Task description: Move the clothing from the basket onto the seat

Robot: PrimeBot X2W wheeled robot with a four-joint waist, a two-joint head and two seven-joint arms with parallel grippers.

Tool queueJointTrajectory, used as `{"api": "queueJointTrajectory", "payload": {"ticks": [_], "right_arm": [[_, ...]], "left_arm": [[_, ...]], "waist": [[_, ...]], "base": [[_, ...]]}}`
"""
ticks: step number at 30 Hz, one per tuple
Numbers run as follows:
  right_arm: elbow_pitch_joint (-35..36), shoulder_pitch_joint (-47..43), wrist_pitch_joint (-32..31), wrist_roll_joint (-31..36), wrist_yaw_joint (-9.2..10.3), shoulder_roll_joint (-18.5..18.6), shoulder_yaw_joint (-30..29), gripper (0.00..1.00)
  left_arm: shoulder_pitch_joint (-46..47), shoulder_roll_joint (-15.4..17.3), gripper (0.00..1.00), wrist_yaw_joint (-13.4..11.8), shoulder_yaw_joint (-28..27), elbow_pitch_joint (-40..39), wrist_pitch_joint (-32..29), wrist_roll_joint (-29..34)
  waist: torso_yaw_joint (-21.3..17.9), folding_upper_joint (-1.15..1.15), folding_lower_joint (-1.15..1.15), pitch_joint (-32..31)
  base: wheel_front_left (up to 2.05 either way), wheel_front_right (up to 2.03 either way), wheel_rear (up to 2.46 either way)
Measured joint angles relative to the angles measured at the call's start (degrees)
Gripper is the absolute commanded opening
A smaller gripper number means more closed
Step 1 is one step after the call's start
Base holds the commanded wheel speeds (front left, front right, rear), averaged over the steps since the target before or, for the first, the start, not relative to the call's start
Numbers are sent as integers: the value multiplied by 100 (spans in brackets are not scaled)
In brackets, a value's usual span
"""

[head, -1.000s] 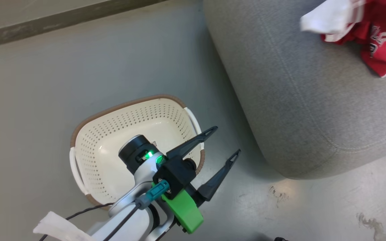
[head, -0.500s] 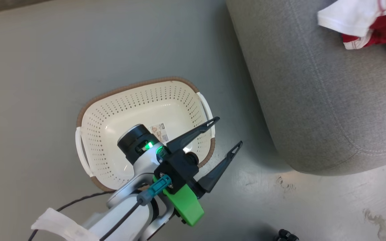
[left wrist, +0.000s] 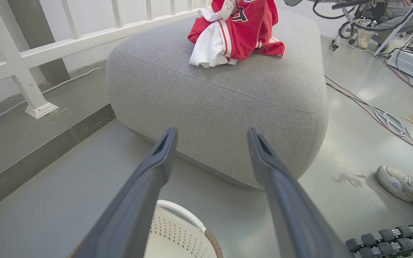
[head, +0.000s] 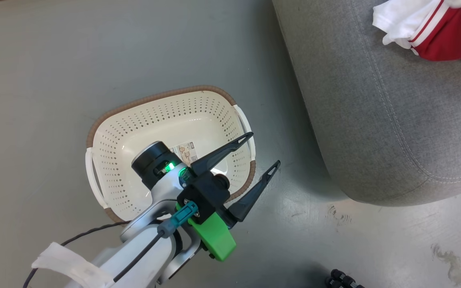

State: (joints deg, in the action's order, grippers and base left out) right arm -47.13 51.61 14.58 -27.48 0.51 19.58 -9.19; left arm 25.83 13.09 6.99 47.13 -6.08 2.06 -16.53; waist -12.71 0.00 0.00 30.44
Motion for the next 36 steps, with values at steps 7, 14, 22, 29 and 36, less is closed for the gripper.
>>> {"api": "queueJointTrajectory", "payload": {"ticks": [7, 14, 22, 29, 36], "right_arm": [[-221, -21, 0, 16, -114, -76, 97, 100], [-423, -28, 1, 158, -292, -80, 308, 100], [-337, -342, 1, 387, -413, -240, 458, 100], [275, -837, 1, 581, -530, -470, 481, 100], [934, -1404, 1, 814, -608, -658, 676, 100]], "left_arm": [[13, 5, 100, 3, 25, 91, 44, -5], [19, -14, 100, 3, 62, 226, 188, -85], [-5, -74, 100, -2, -51, 428, 367, -142], [-198, -121, 100, -187, -230, 621, 591, -303], [-425, -138, 100, -379, -375, 783, 710, -380]], "waist": [[-25, 0, 0, -52], [-17, 0, 0, -243], [-40, 0, 0, -569], [-42, 0, 0, -935], [56, 0, 0, -1286]], "base": [[0, 0, 0], [0, 0, 0], [0, 0, 0], [0, 0, 0], [0, 0, 0]]}}
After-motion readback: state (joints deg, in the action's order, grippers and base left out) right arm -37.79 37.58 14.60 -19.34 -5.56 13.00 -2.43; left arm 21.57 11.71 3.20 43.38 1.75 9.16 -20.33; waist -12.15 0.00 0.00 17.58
